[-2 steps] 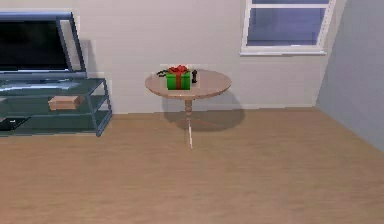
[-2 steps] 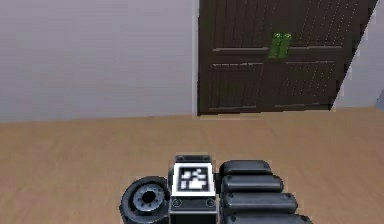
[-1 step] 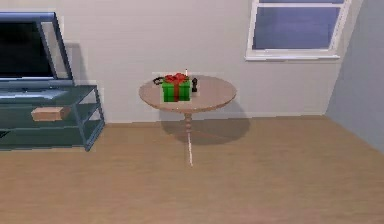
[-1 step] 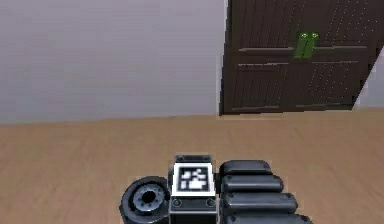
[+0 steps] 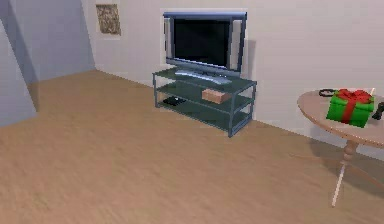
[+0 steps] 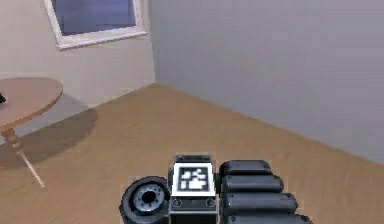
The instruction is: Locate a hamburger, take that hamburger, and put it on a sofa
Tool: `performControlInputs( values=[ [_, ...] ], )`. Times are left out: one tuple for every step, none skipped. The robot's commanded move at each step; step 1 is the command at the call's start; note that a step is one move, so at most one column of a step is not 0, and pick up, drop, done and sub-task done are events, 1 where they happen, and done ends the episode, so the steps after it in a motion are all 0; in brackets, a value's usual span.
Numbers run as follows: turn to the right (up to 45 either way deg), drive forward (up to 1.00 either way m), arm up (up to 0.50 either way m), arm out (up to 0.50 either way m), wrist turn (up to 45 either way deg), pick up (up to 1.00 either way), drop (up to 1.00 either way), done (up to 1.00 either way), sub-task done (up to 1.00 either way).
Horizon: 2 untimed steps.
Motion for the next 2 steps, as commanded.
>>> performControlInputs(
  values=[
    [-3.0,0.0,0.0,0.0,0.0,0.0,0.0,0.0,0.0],
    [0.0,0.45,0.0,0.0,0.0,0.0,0.0,0.0,0.0]
  ],
)
